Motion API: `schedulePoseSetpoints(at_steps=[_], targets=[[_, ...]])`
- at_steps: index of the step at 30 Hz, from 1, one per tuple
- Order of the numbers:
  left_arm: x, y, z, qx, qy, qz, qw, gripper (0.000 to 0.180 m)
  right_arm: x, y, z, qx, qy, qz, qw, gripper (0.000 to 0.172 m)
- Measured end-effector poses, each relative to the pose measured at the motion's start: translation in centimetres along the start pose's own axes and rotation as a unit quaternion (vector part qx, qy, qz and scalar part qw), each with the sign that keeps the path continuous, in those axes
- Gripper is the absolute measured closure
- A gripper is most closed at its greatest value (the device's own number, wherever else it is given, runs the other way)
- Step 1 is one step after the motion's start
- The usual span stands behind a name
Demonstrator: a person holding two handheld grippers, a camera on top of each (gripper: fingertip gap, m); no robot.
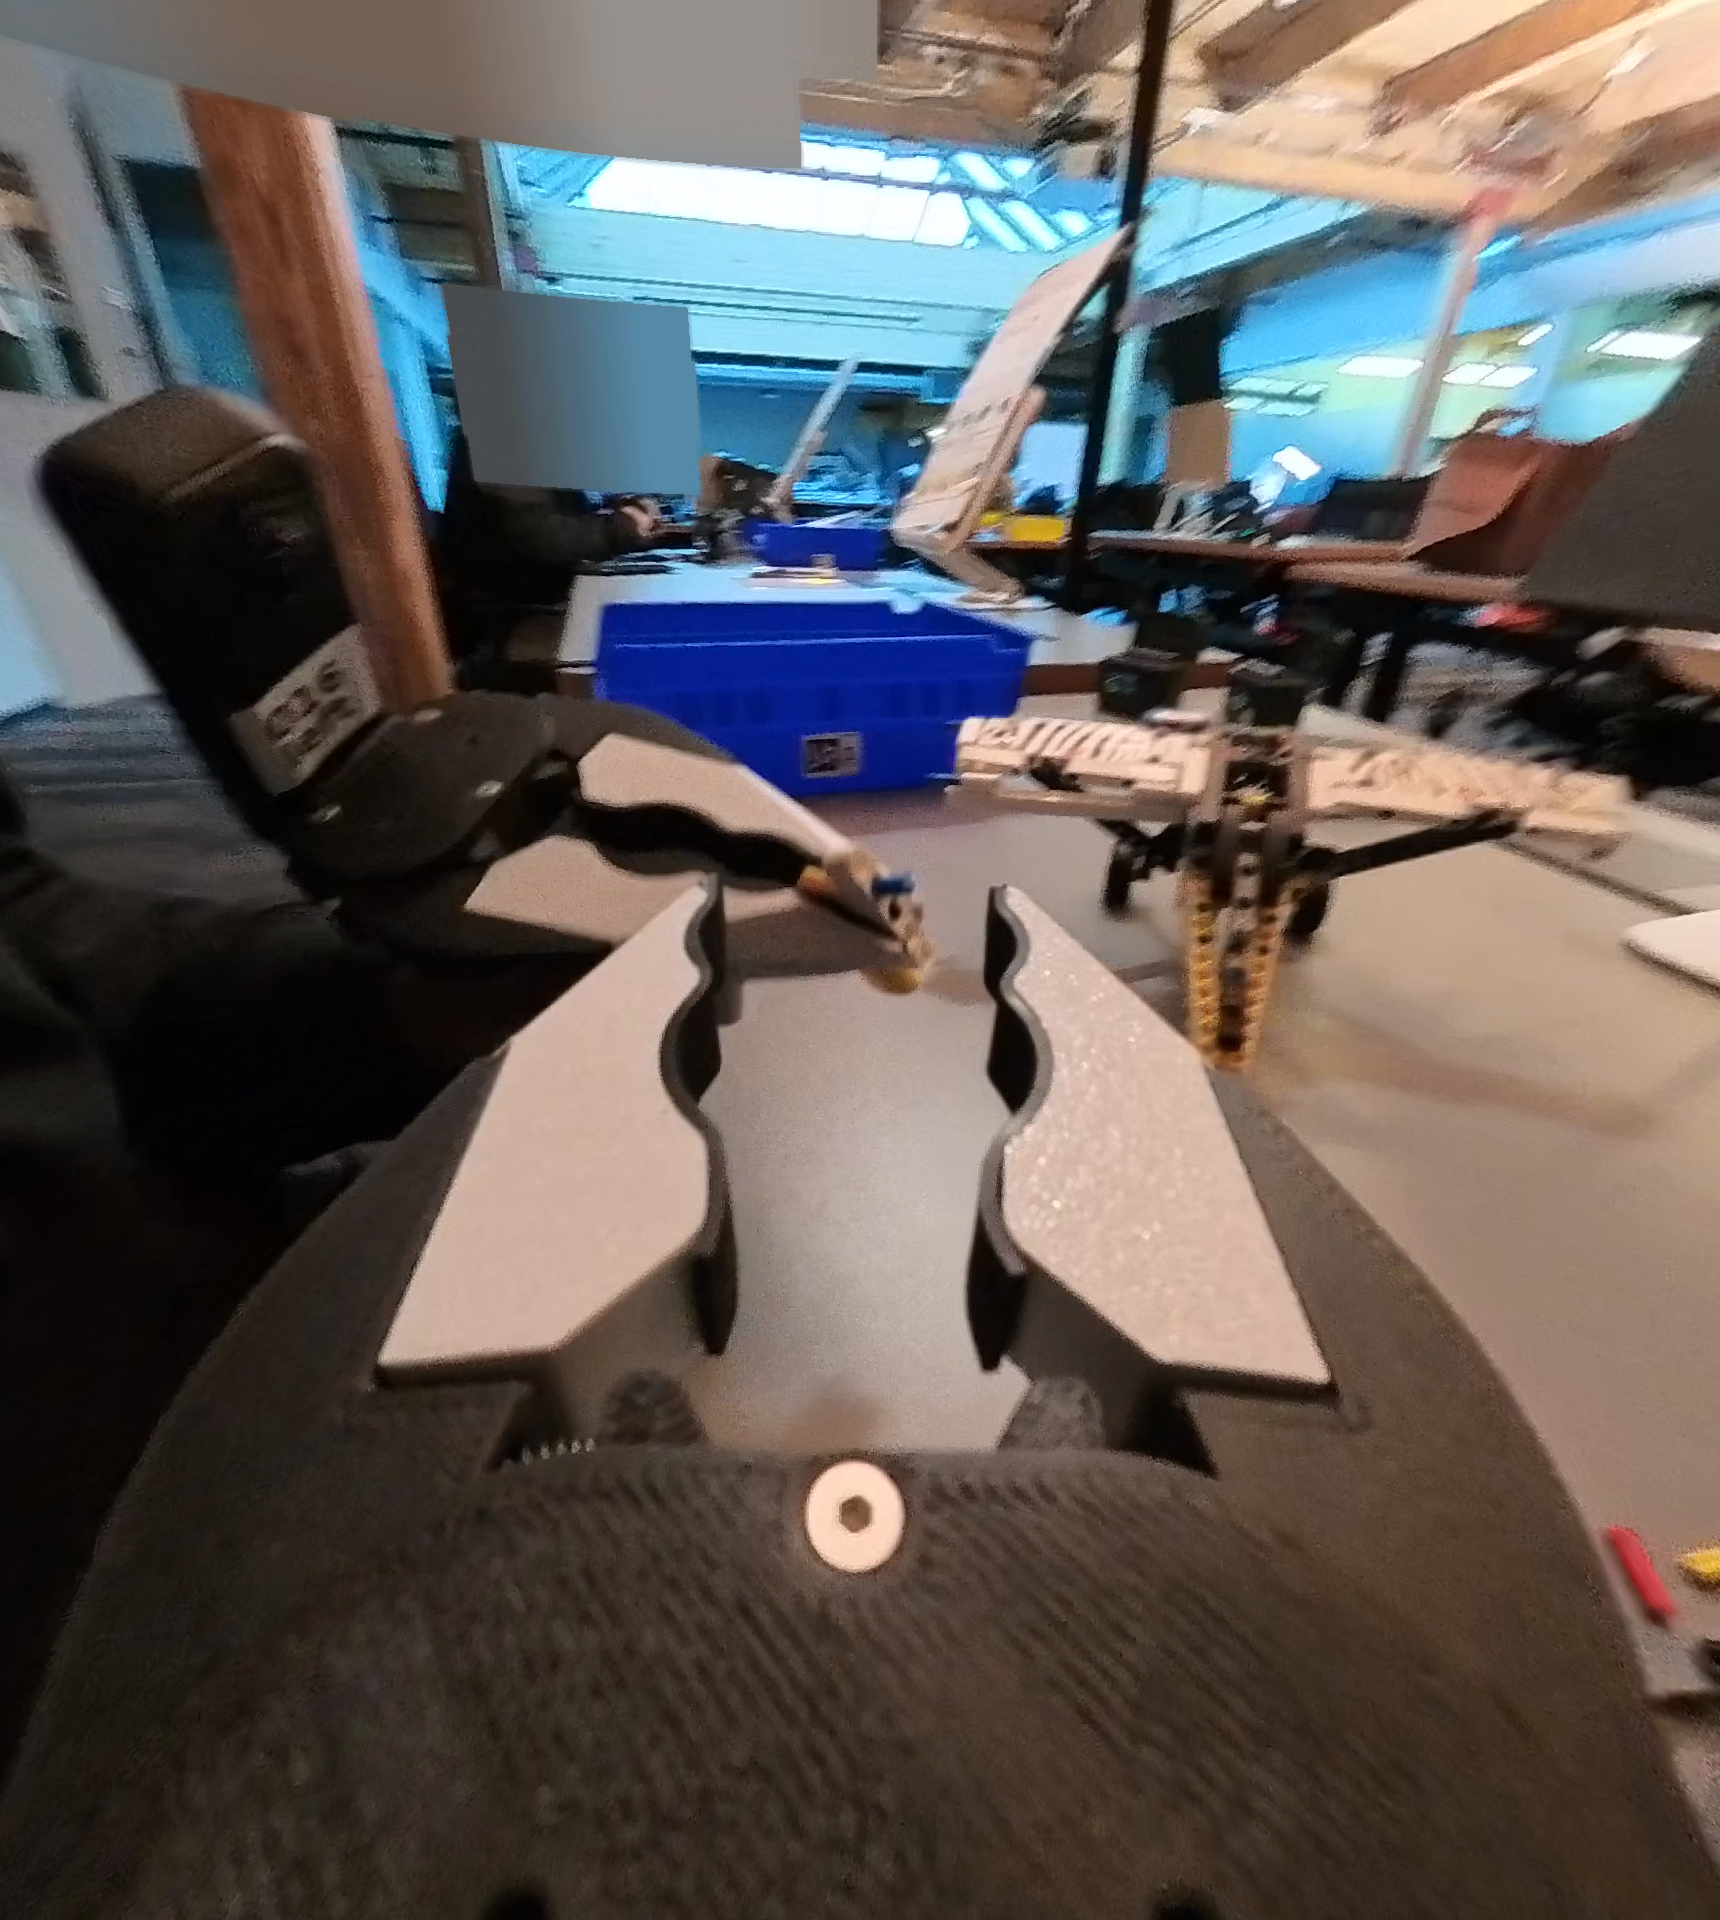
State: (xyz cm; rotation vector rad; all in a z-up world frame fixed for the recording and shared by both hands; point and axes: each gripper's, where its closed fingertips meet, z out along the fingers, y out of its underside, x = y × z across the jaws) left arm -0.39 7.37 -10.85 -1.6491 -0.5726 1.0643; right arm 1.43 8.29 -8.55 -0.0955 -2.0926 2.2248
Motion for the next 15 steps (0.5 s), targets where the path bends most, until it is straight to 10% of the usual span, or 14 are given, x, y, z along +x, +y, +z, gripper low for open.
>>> schedulePoseSetpoints(at_steps=[15], targets=[[0.8,2.4,0.9,-0.074,-0.052,0.161,0.983,0.174,1.0,2.0,1.0,-0.069,0.096,-0.12,0.986,0.154]])
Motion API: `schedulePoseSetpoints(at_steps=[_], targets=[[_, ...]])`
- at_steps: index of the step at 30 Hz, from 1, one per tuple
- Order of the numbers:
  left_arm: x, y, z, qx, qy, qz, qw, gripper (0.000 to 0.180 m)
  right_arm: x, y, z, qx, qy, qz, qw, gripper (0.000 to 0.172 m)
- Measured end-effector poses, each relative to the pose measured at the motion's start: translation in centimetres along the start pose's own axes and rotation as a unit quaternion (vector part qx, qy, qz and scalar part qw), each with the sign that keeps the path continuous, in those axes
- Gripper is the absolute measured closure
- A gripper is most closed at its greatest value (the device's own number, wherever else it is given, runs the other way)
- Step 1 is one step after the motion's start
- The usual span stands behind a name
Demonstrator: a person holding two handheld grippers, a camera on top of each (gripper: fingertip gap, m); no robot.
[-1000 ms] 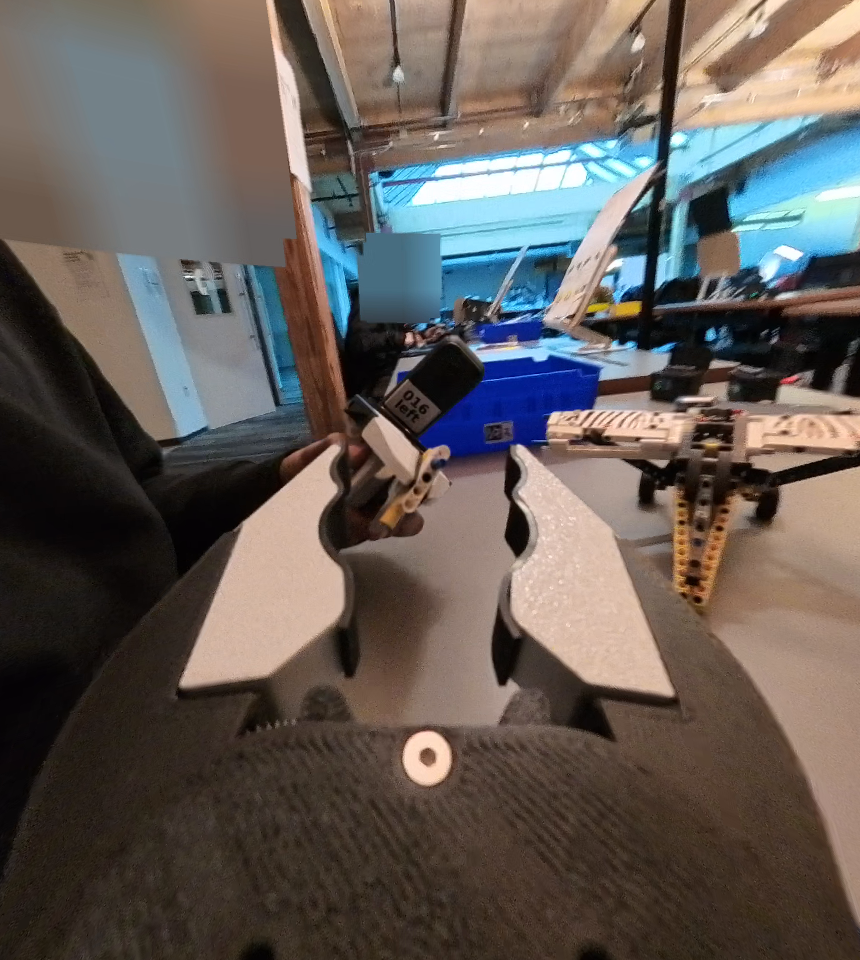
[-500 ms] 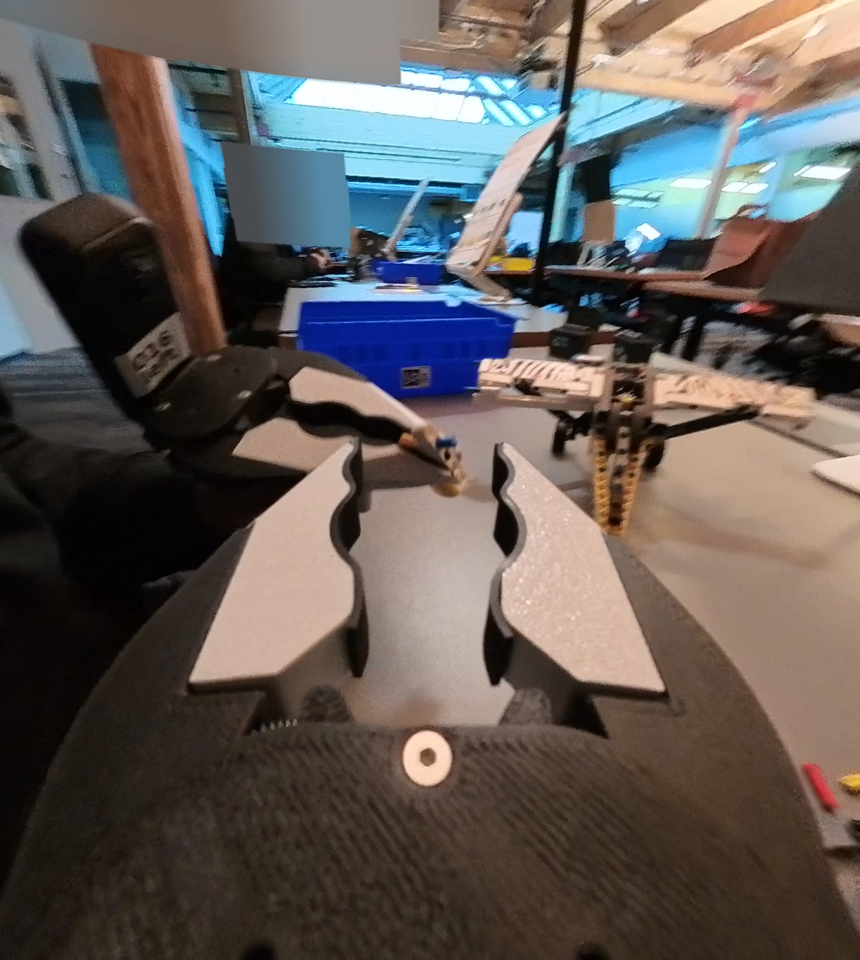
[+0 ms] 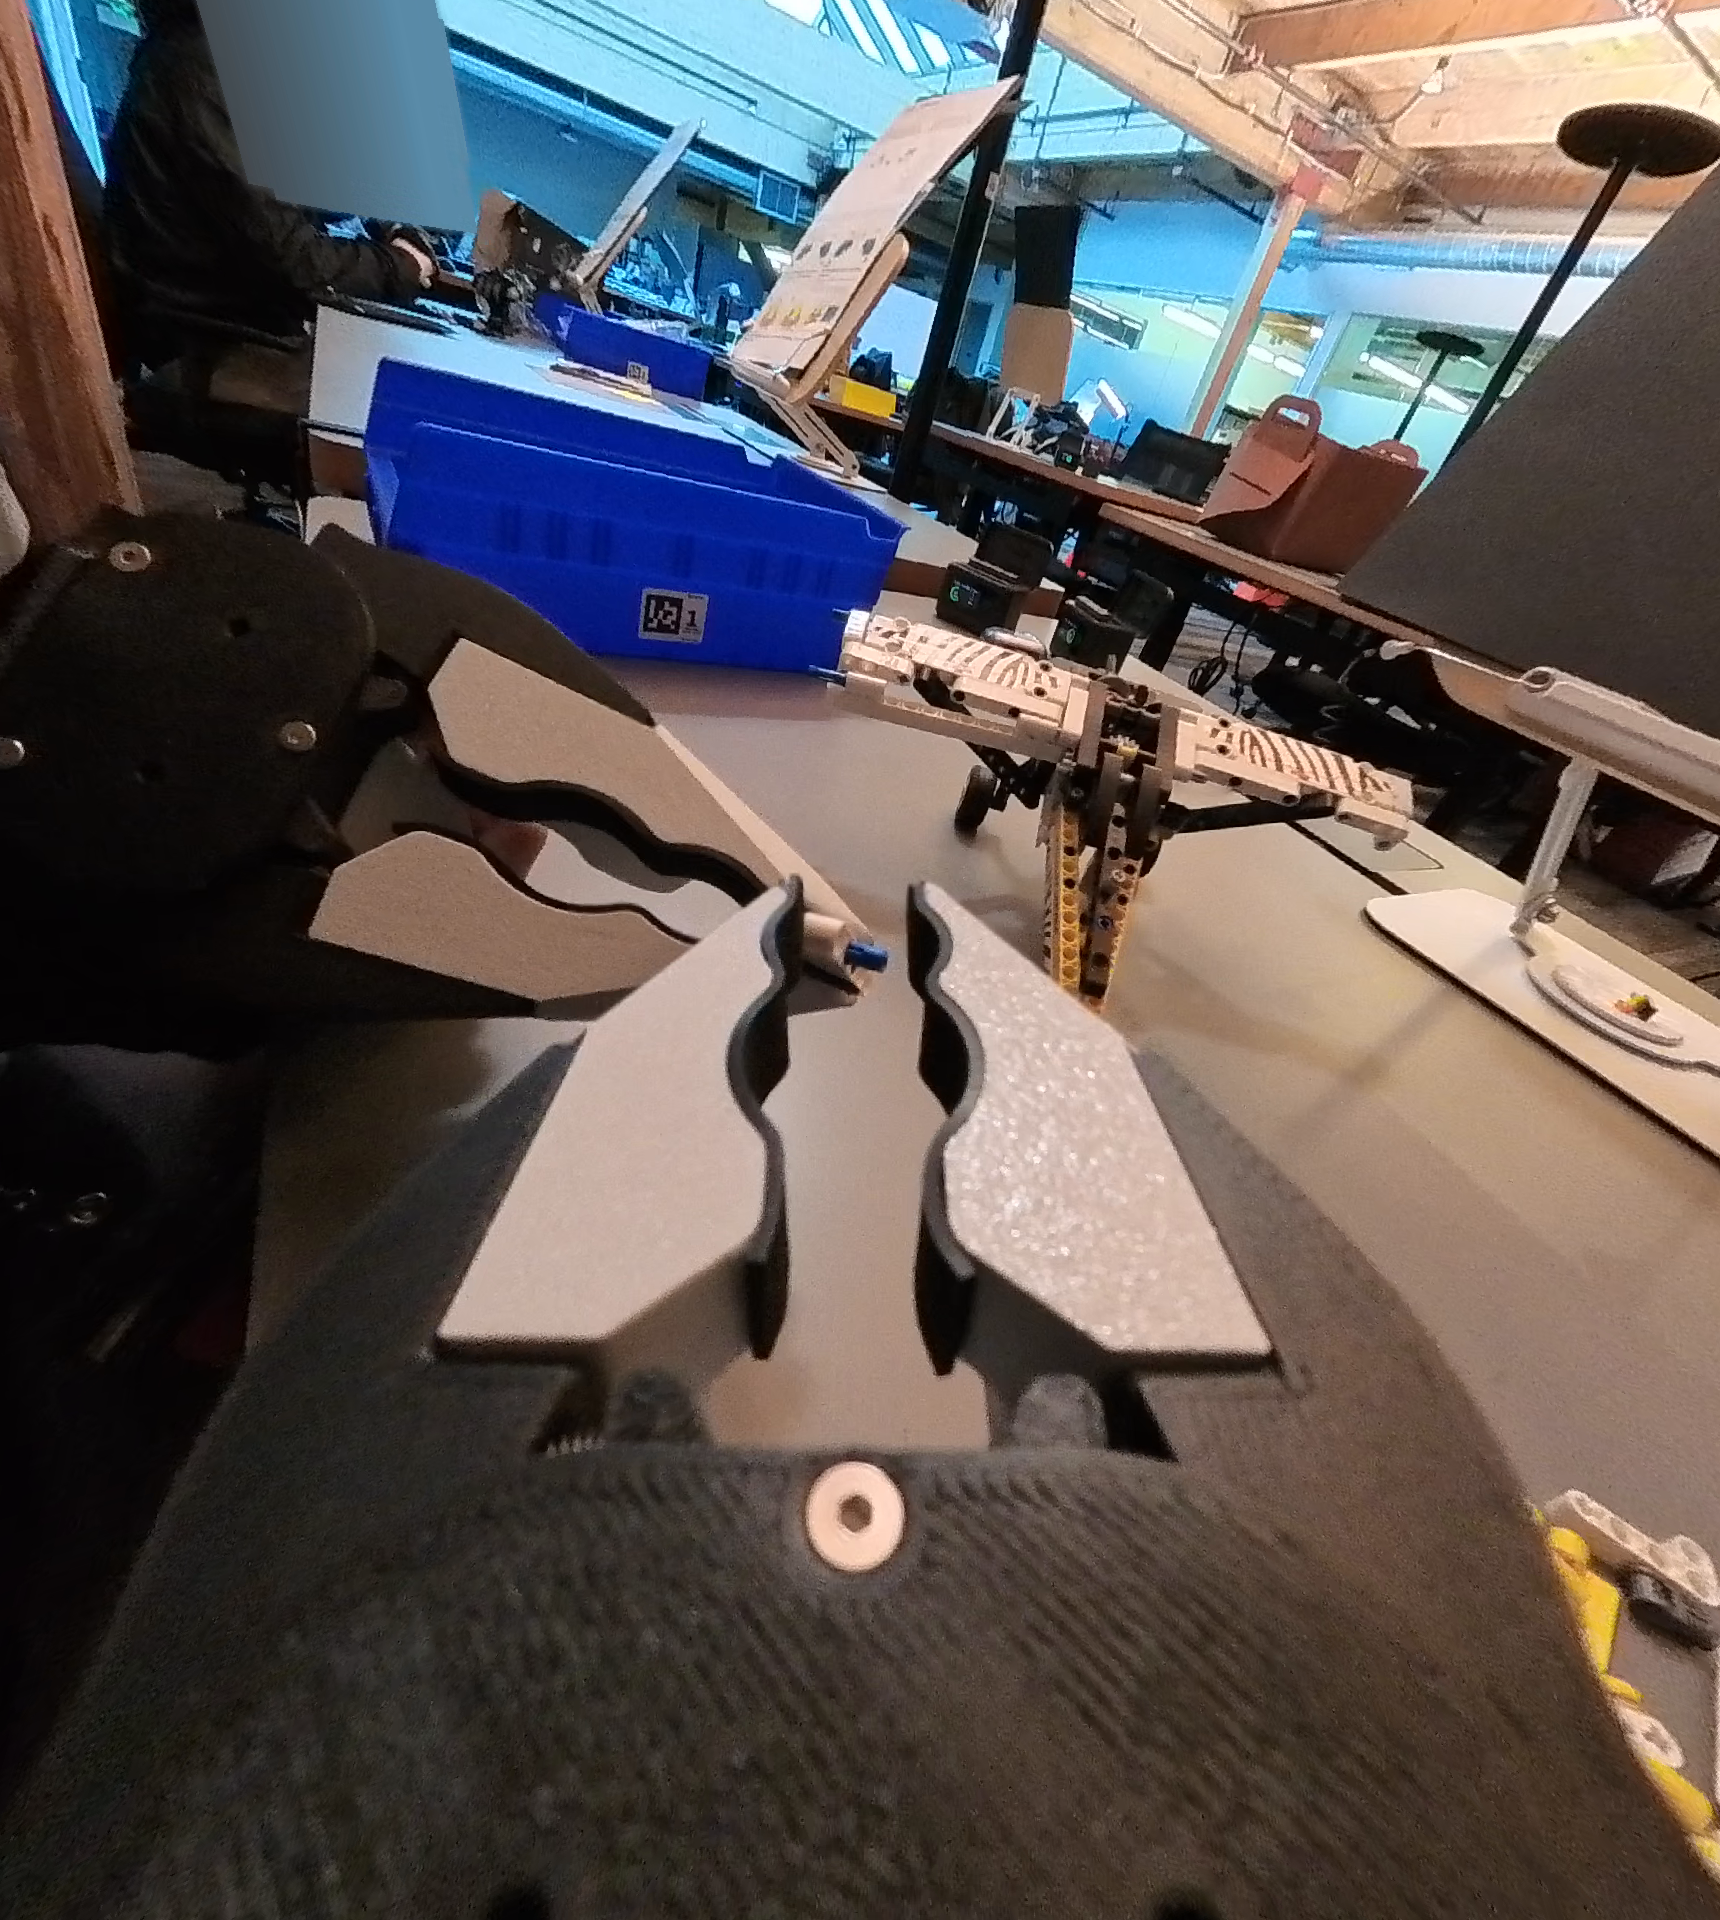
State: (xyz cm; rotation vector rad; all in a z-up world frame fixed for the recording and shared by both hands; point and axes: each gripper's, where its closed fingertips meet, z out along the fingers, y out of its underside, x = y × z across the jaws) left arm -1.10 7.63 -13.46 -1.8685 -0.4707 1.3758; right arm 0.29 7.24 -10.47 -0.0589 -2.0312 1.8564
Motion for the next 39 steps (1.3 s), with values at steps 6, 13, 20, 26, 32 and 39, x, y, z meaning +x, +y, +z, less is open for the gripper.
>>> schedulePoseSetpoints(at_steps=[6,13,20,26,32,39], targets=[[-0.3,0.3,0.2,-0.013,0.003,-0.022,1.0,0.174,0.0,0.3,0.1,-0.011,0.008,-0.014,1.0,0.154],[-0.2,0.3,0.5,-0.024,-0.002,-0.03,0.999,0.174,0.5,0.6,0.1,-0.022,0.023,-0.011,0.999,0.172],[-0.5,-1.1,0.0,0.022,-0.018,-0.038,0.999,0.175,1.0,-0.3,-0.5,0.01,0.023,0.006,1.0,0.172],[0.0,-2.2,-0.5,0.046,0.114,-0.225,0.967,0.174,1.3,-1.9,-1.2,0.079,0.0,0.065,0.995,0.145],[-0.8,-4.4,-2.0,0.119,0.296,-0.533,0.784,0.174,0.6,-3.1,-2.0,0.132,-0.131,0.233,0.954,0.131],[0.5,-5.9,-2.8,0.142,0.374,-0.572,0.716,0.174,-0.3,-3.1,-2.0,0.125,-0.223,0.338,0.906,0.154]])
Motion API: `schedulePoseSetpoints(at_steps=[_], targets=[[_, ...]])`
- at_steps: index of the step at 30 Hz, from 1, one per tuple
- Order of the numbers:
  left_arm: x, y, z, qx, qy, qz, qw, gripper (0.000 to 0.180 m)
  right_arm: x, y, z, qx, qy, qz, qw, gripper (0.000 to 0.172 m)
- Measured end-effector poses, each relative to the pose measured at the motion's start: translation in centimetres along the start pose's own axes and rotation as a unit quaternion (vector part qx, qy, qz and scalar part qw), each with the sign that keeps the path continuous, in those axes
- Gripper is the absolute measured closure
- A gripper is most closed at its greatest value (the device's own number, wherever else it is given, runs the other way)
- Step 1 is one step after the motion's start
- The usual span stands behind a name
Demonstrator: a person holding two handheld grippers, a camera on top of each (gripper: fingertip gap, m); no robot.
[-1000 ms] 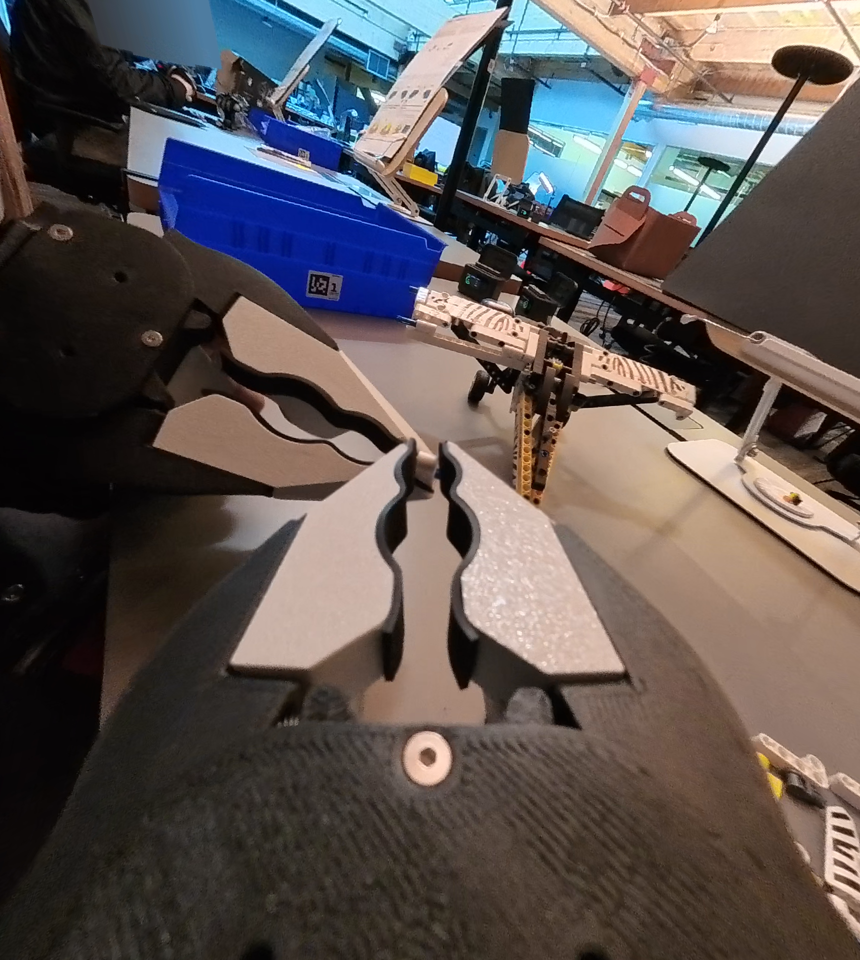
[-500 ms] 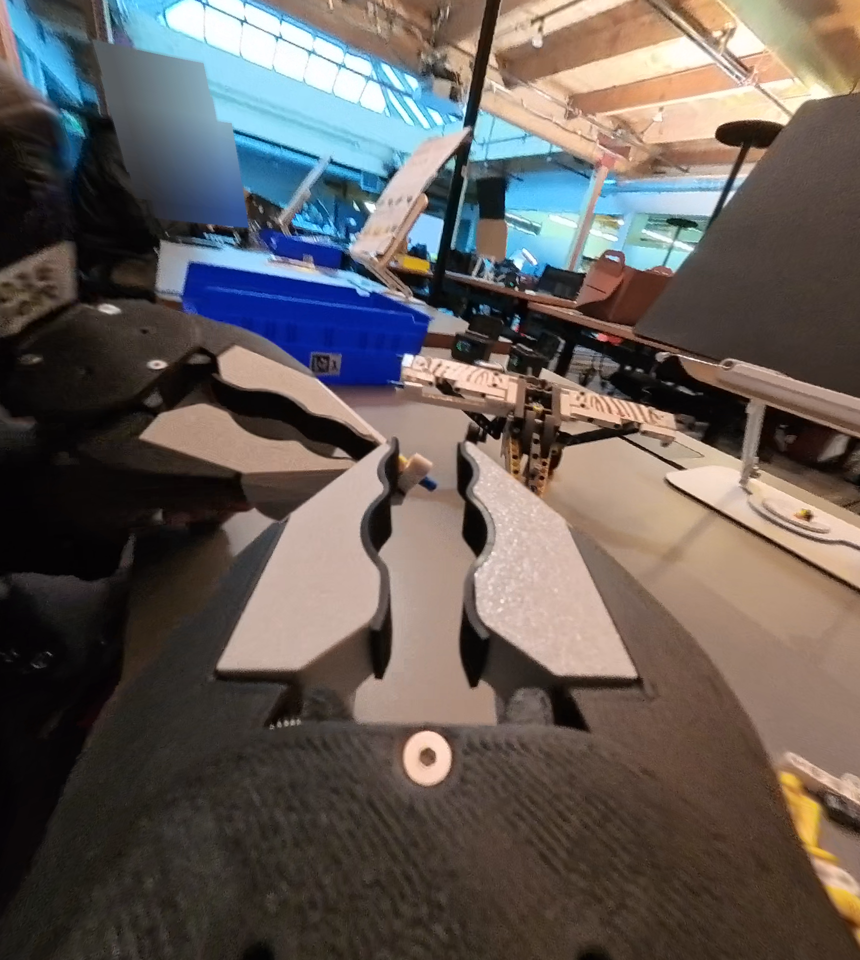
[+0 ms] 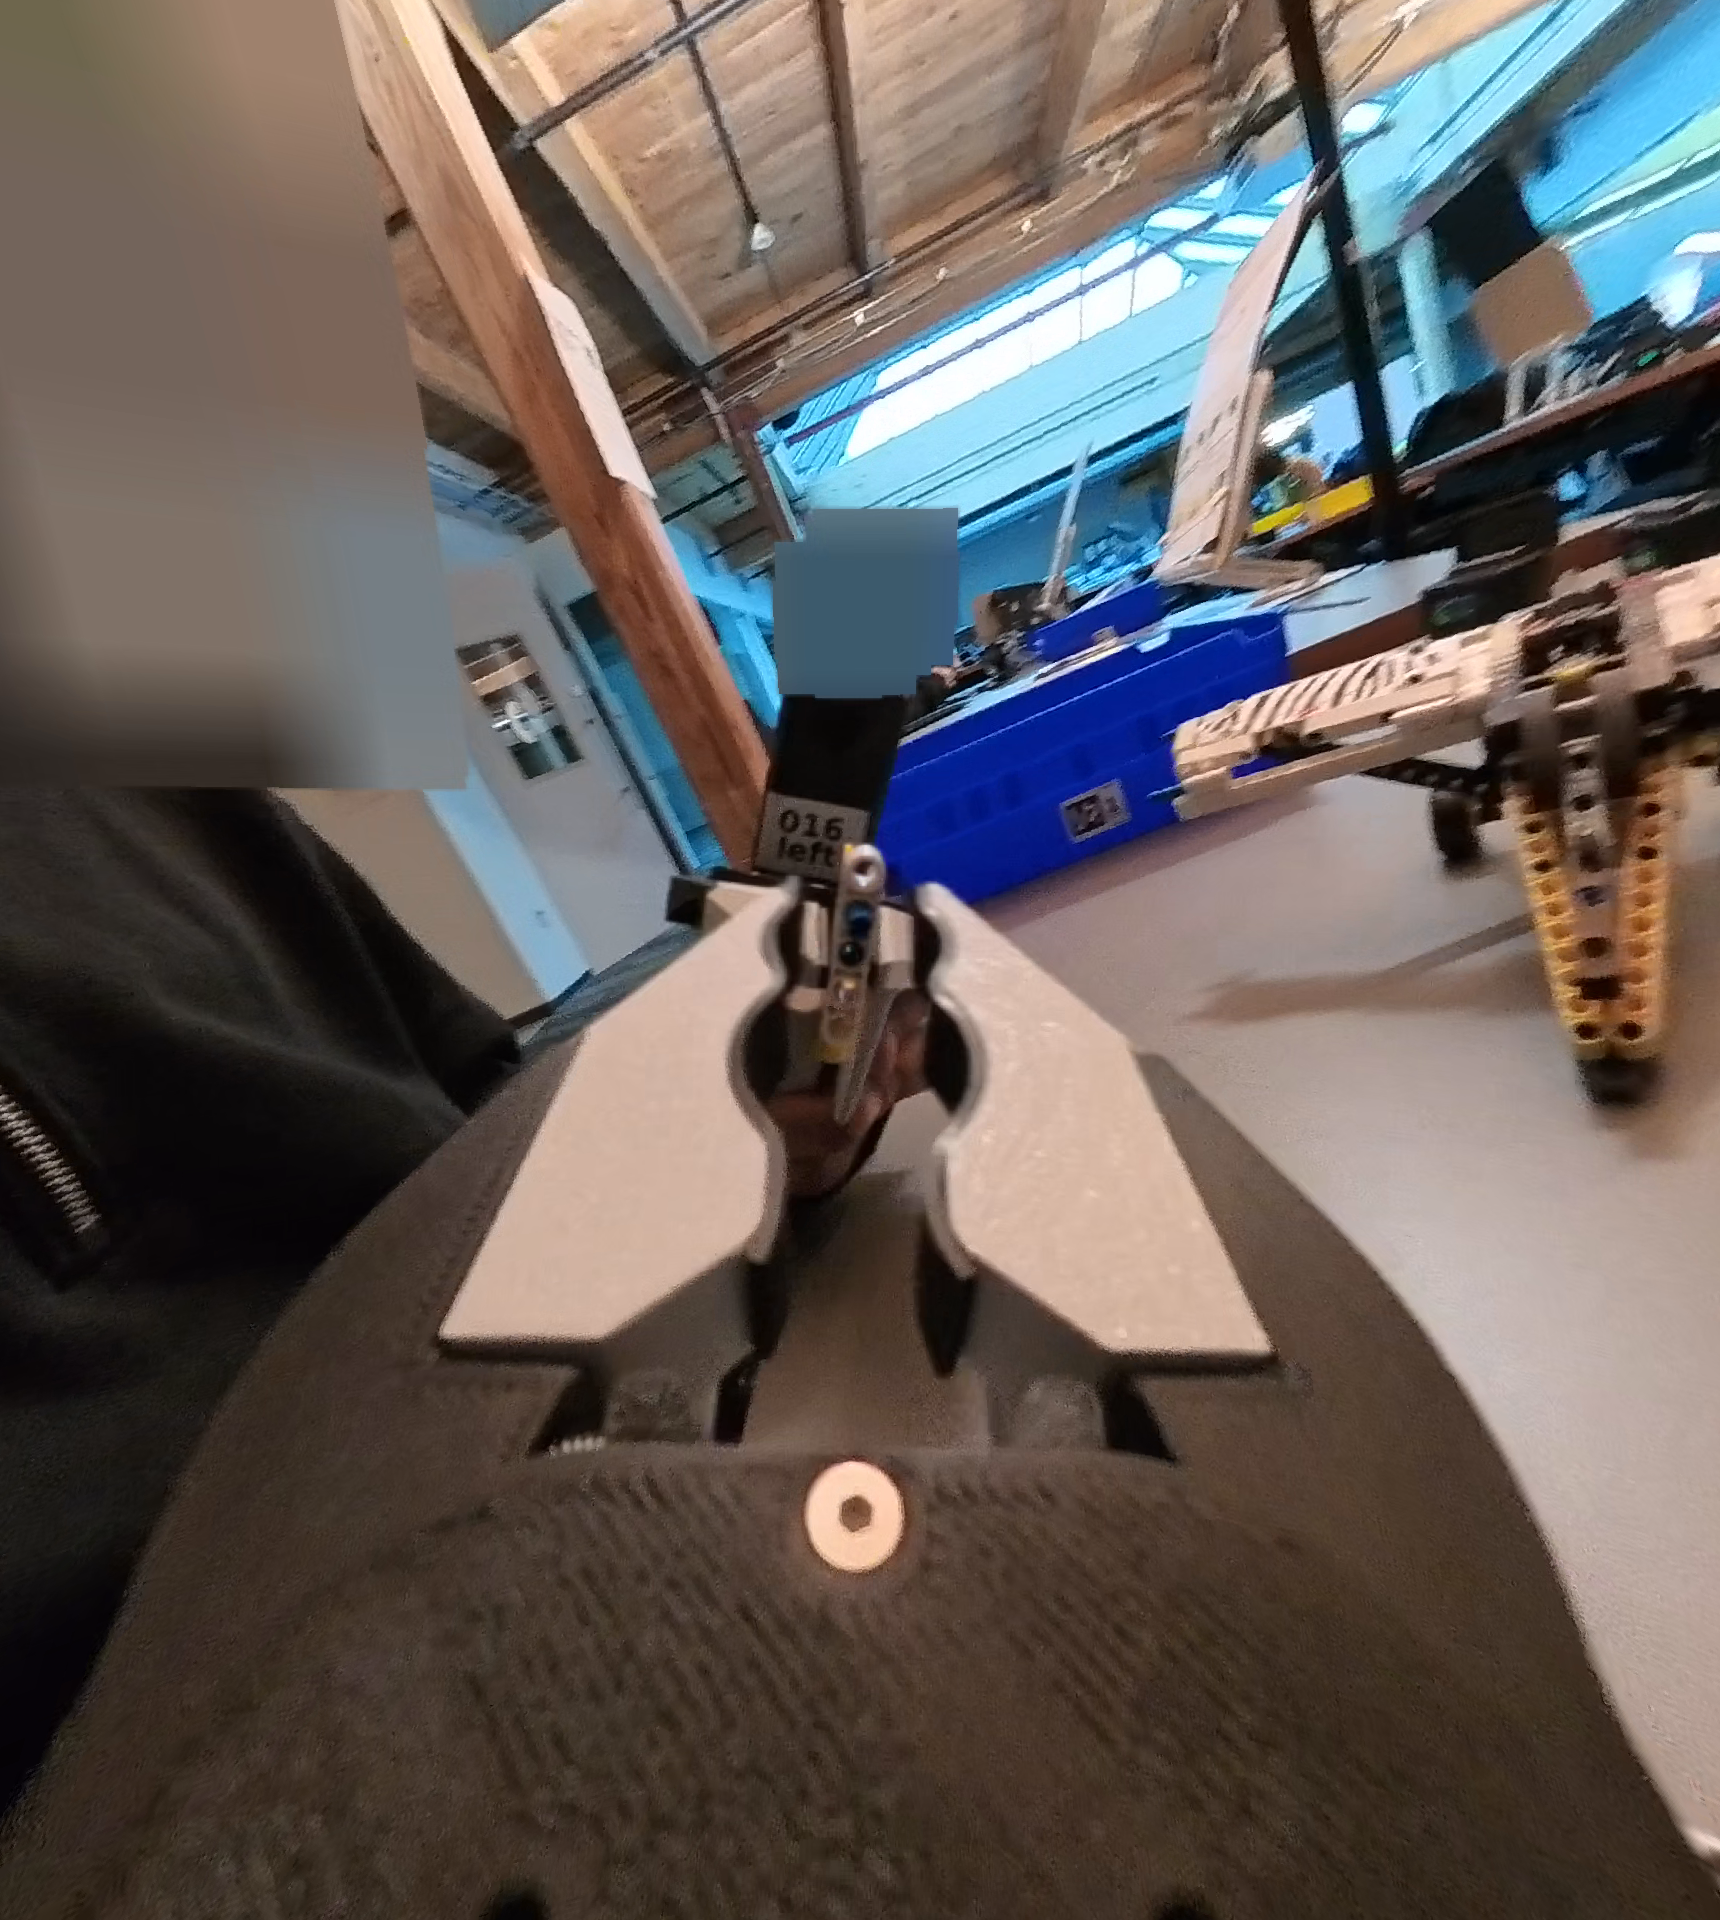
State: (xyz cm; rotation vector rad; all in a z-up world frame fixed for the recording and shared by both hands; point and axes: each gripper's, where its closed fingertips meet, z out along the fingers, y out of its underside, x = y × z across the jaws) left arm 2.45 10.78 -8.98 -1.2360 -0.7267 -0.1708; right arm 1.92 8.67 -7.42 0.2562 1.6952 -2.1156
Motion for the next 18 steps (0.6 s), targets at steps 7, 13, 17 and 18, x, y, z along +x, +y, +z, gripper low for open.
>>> schedulePoseSetpoints(at_steps=[7,13,17,18], targets=[[-0.1,0.3,0.1,0.008,0.011,-0.011,1.0,0.174,0.0,0.5,0.0,-0.023,-0.001,0.001,1.0,0.167],[-0.1,-0.5,-0.5,0.04,0.025,-0.027,0.999,0.173,0.1,0.6,-0.1,-0.023,-0.004,0.016,1.0,0.168],[-0.5,-0.6,-0.6,0.043,0.014,-0.032,0.998,0.174,0.6,0.7,-0.1,-0.028,0.006,0.032,0.999,0.168],[-0.7,-0.7,-0.6,0.047,0.008,-0.034,0.998,0.174,0.7,0.7,-0.1,-0.03,0.013,0.028,0.999,0.168]])
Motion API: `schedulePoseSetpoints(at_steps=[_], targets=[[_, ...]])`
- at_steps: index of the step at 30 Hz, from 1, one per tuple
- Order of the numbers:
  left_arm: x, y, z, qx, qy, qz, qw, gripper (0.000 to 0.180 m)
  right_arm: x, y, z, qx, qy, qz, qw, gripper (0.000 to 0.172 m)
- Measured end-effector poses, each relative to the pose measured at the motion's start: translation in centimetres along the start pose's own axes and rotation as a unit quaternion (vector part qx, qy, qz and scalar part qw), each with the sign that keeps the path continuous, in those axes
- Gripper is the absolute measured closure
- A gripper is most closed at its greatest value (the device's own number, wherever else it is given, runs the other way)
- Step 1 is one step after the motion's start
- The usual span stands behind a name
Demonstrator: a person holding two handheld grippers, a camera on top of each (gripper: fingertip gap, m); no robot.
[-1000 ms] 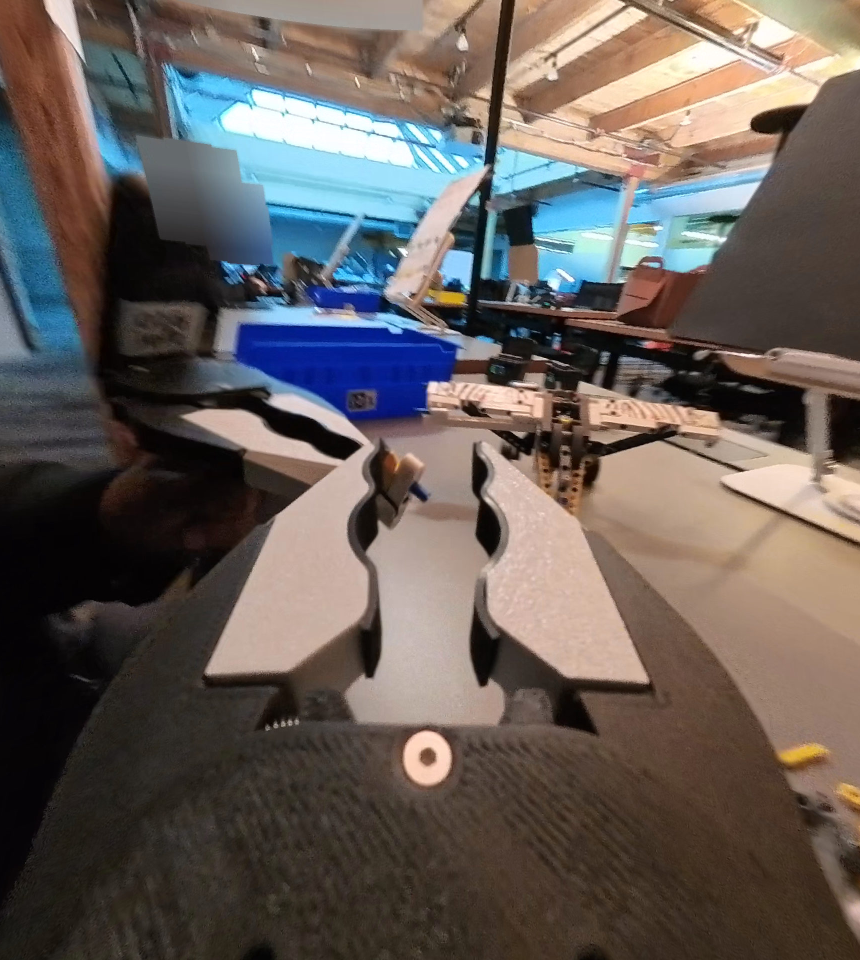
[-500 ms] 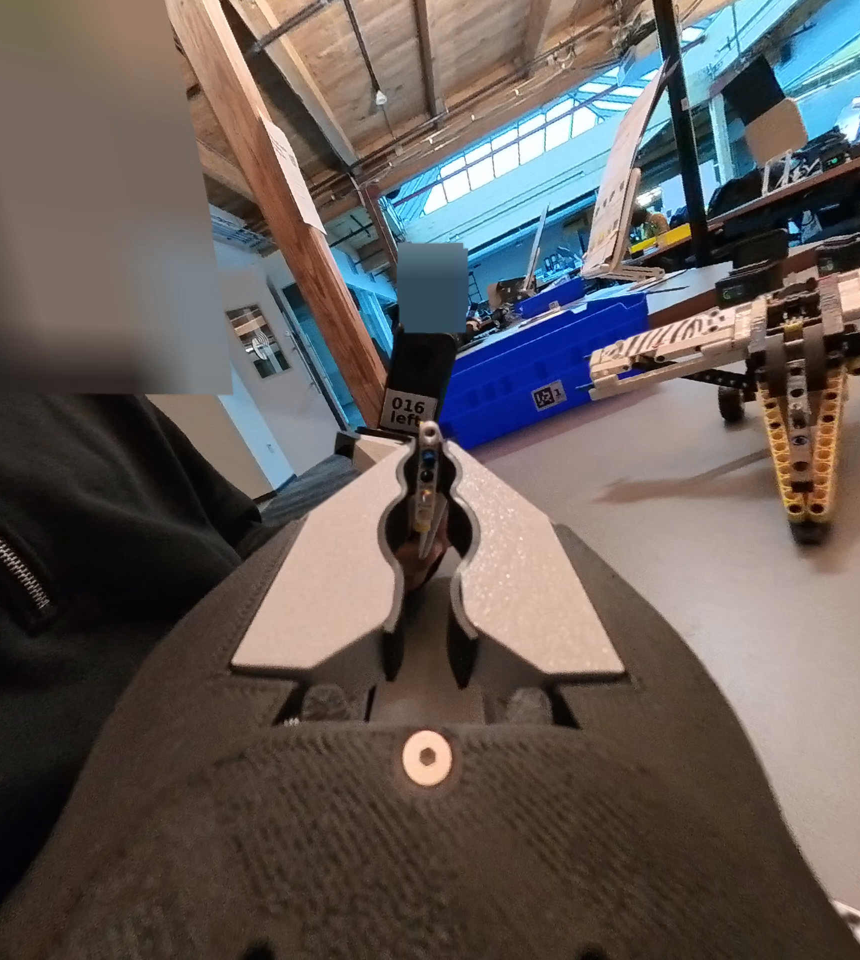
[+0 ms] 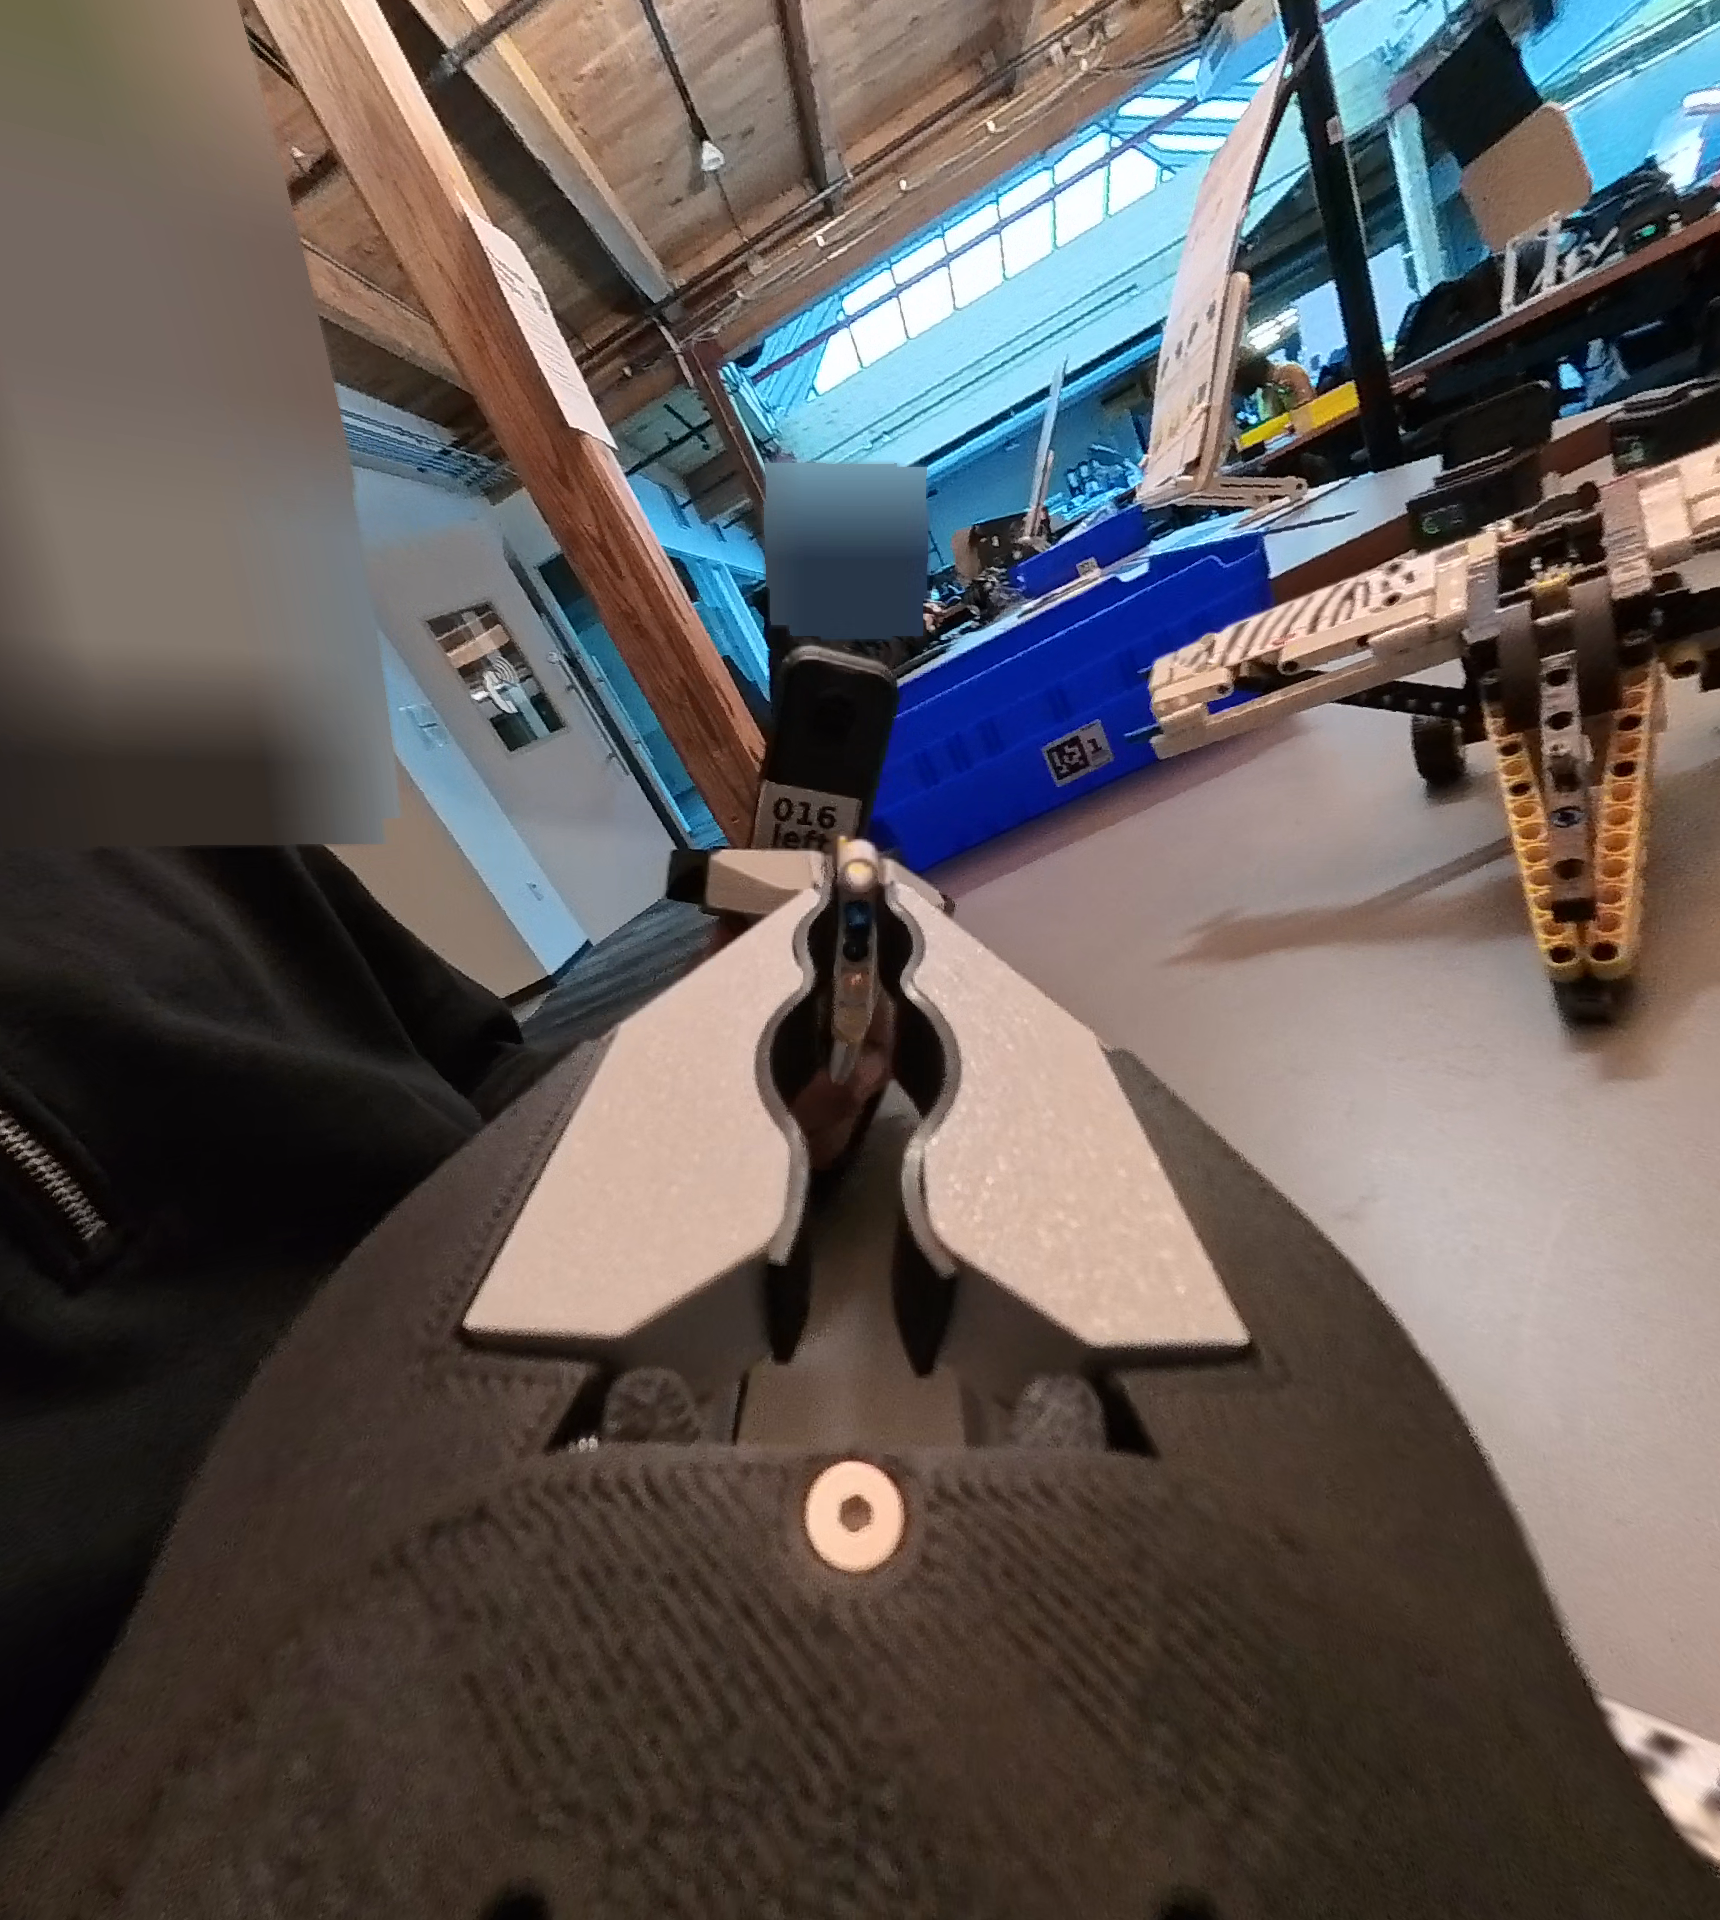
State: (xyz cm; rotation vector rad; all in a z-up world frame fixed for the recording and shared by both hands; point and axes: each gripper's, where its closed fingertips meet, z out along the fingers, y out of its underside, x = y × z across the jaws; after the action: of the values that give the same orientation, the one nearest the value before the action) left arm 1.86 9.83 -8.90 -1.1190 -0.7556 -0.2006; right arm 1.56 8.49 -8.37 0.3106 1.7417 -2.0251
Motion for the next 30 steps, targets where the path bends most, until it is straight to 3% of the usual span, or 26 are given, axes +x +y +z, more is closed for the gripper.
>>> schedulePoseSetpoints(at_steps=[6,19,21,24,27,30], targets=[[-0.5,-0.6,0.0,0.027,-0.016,-0.023,0.999,0.176,0.4,0.1,-0.1,-0.008,0.014,-0.003,1.0,0.167],[-0.1,-1.0,-0.2,0.063,0.019,-0.106,0.992,0.18,-0.2,0.3,-0.4,-0.026,0.009,-0.028,0.999,0.167],[-1.3,-3.7,-2.5,0.128,-0.015,-0.087,0.988,0.18,-1.2,-1.6,-2.1,0.031,-0.034,-0.01,0.999,0.168],[-2.9,-6.7,-6.3,0.158,-0.051,-0.057,0.984,0.18,0.5,-3.5,-4.0,0.083,-0.002,0.007,0.997,0.168],[-2.0,-4.0,-4.1,0.07,-0.045,-0.03,0.996,0.18,1.7,-3.3,-3.3,0.069,0.079,-0.064,0.992,0.167],[-0.9,-0.6,-1.3,0.0,-0.004,-0.049,0.999,0.18,1.2,-3.2,-2.8,0.038,0.165,-0.26,0.951,0.167]])
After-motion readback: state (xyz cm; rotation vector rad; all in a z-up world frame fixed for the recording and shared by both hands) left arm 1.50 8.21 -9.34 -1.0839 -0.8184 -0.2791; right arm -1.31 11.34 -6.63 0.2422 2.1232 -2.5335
